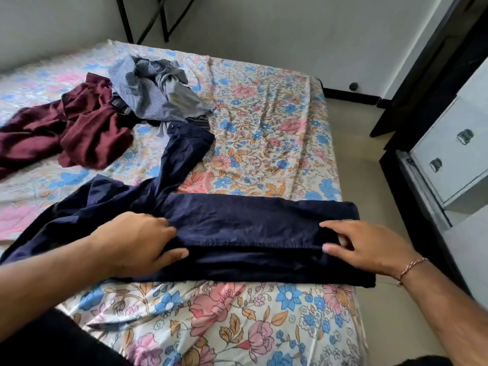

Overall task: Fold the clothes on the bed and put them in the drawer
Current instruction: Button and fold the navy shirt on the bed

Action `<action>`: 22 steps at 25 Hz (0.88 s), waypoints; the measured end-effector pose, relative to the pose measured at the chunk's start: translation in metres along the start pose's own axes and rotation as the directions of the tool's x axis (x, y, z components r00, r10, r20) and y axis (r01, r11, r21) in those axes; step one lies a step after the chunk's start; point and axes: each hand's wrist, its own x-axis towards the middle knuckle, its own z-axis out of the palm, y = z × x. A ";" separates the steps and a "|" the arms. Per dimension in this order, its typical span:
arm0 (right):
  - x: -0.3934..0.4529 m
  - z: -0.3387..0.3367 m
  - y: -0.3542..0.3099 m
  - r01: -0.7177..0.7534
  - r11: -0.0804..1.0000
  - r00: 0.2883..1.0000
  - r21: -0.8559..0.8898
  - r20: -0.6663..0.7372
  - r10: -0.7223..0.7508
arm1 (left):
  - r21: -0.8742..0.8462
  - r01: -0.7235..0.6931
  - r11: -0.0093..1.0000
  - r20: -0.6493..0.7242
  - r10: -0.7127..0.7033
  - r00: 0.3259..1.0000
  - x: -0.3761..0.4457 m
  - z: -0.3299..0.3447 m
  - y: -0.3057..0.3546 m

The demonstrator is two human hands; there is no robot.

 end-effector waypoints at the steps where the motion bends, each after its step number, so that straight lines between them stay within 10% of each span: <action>1: -0.004 0.000 0.003 -0.017 0.986 0.984 0.163 -0.174 0.045 | -0.032 0.006 0.999 -0.122 -0.010 0.992 0.005 -0.004 0.004; 4: 0.023 -0.003 0.023 -0.025 0.926 0.829 0.377 -0.509 0.229 | -0.194 -0.049 0.980 -0.344 -0.021 0.939 0.049 -0.024 0.021; 7: 0.062 0.002 0.040 -0.113 0.899 0.971 0.423 -0.144 0.190 | -0.292 -0.028 0.956 -0.242 -0.046 0.969 0.108 -0.028 0.074; 11: 0.084 0.012 0.063 -0.193 0.885 0.979 0.423 0.137 0.148 | -0.372 0.057 0.926 -0.053 -0.083 0.995 0.169 -0.008 0.182; 16: 0.070 0.038 0.090 -0.403 0.335 0.886 0.852 0.271 0.377 | -0.409 0.238 0.881 -0.037 -0.276 0.960 0.211 -0.006 0.251; 19: 0.058 0.038 0.091 -0.525 0.572 0.731 0.631 -0.010 0.682 | -0.423 0.250 0.871 -0.054 -0.299 0.953 0.224 -0.011 0.273; 22: 0.041 0.040 0.049 -0.255 0.821 0.697 0.511 -0.491 0.522 | -0.529 0.203 0.824 -0.064 -0.278 0.959 0.228 -0.011 0.274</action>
